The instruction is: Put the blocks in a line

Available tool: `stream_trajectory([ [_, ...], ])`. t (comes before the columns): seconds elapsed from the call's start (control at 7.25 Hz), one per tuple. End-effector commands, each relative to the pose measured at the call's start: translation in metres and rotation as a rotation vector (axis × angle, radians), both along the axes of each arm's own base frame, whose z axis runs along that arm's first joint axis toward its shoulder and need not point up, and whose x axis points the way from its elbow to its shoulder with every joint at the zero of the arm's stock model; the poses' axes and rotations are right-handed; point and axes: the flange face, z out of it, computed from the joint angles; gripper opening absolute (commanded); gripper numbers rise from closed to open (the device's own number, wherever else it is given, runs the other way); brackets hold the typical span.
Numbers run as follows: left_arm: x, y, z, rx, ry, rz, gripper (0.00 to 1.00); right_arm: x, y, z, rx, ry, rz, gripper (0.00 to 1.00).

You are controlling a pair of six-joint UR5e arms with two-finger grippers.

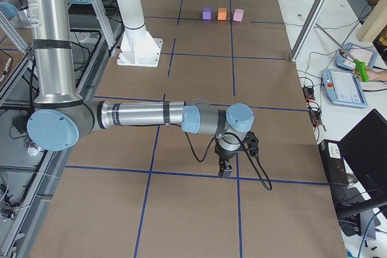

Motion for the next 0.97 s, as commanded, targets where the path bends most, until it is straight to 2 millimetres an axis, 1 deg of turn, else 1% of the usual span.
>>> stream_trajectory([
  [0.0, 0.001, 0.0, 0.009, -0.03, 0.0, -0.014, 1.0, 0.0, 0.0, 0.0, 0.0, 0.0, 0.0, 1.0],
  [0.14, 0.006, -0.017, -0.004, -0.034, -0.022, -0.036, 1.0, 0.0, 0.0, 0.0, 0.0, 0.0, 0.0, 1.0],
  [0.28, 0.023, -0.04, -0.021, -0.04, -0.061, -0.039, 1.0, 0.0, 0.0, 0.0, -0.001, 0.0, 0.001, 1.0],
  [0.41, 0.041, -0.051, -0.033, -0.043, -0.068, -0.03, 1.0, 0.0, 0.0, 0.0, -0.001, 0.0, 0.001, 1.0],
  [0.83, 0.042, -0.05, -0.033, -0.046, -0.068, -0.034, 1.0, 0.0, 0.0, -0.001, 0.0, 0.0, 0.001, 1.0],
])
